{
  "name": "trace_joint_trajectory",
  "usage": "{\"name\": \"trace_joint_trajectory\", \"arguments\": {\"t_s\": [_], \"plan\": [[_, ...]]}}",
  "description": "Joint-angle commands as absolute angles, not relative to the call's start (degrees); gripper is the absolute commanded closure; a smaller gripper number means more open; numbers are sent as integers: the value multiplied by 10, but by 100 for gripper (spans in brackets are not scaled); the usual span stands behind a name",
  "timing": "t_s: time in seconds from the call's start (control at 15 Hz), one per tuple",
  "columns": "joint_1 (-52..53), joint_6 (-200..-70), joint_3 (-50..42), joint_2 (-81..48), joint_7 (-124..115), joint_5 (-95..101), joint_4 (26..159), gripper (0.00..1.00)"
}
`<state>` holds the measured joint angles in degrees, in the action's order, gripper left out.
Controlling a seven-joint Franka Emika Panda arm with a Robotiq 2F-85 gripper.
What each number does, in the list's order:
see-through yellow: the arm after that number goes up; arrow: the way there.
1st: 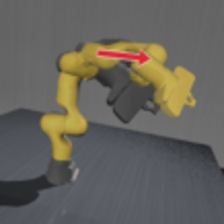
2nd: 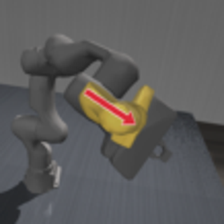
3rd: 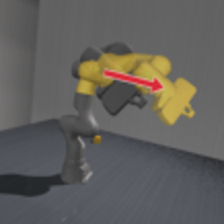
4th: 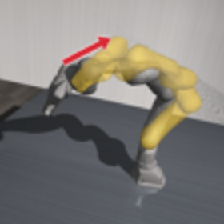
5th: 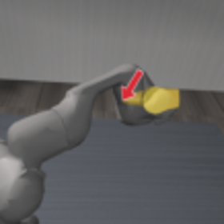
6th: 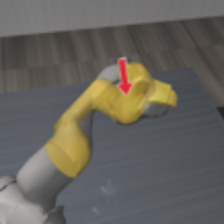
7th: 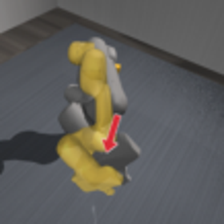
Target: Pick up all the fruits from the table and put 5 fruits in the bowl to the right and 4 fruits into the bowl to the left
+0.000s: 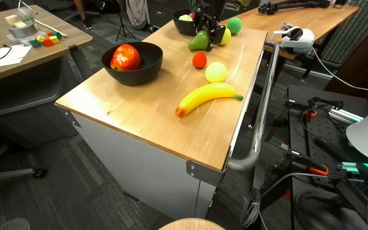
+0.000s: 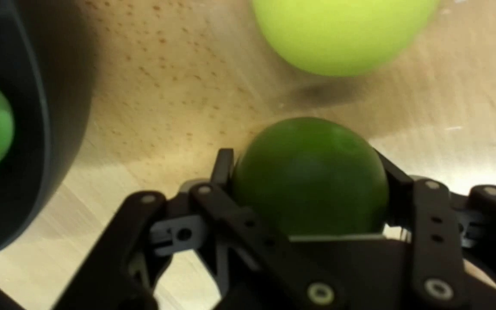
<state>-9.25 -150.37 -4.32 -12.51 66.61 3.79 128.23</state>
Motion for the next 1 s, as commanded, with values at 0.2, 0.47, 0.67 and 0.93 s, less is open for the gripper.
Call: {"name": "trace_joint_trajectory", "arguments": {"t_s": [0.2, 0.47, 0.67, 0.93], "plan": [[-80, -1223, 14, -53, 770, -111, 1167, 54], [-46, -1231, 30, -85, 827, -179, 1091, 54], [-31, -1240, 36, -122, 807, -179, 1071, 54], [-30, -1289, 45, -172, 832, -169, 1070, 54]]}}
